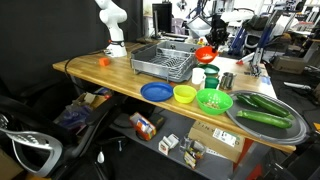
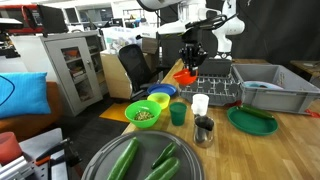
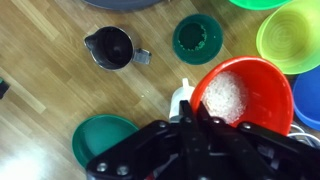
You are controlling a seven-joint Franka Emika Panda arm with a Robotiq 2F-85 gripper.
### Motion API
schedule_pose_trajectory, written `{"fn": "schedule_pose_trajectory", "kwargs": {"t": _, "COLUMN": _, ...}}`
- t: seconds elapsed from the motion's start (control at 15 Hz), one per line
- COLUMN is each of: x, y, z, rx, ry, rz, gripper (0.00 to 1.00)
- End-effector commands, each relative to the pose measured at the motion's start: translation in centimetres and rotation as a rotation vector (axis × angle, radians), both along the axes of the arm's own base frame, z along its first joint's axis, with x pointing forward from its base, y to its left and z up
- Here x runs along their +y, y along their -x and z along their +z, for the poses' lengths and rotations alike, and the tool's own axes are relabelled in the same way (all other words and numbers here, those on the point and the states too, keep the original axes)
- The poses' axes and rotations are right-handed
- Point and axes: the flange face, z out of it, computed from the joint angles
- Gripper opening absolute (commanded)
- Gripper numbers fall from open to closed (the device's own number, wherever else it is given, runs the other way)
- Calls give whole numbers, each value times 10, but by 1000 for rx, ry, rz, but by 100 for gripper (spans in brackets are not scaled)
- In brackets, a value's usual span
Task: Pour the contents in the orange bowl into the yellow bowl, place the orange bowl on the dark blue plate
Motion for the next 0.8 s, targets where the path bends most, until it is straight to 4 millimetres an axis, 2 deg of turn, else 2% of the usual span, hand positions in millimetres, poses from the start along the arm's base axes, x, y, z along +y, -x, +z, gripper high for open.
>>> {"fn": "schedule_pose_trajectory", "kwargs": {"t": 0.0, "x": 7, "y": 2, "z": 5, "rx": 13, "ry": 34, "rz": 19, "gripper": 2}}
{"fn": "schedule_pose_trajectory", "kwargs": {"t": 0.13, "x": 20, "y": 4, "z": 11, "rx": 17, "ry": 91, "rz": 31, "gripper": 2}}
{"fn": "schedule_pose_trajectory", "kwargs": {"t": 0.4, "x": 57, "y": 6, "z": 14, "rx": 39, "ry": 205, "rz": 60, "gripper": 2}}
{"fn": "schedule_pose_trajectory", "kwargs": {"t": 0.73, "x": 88, "y": 11, "z": 2, "rx": 90, "ry": 237, "rz": 70, "gripper": 2}}
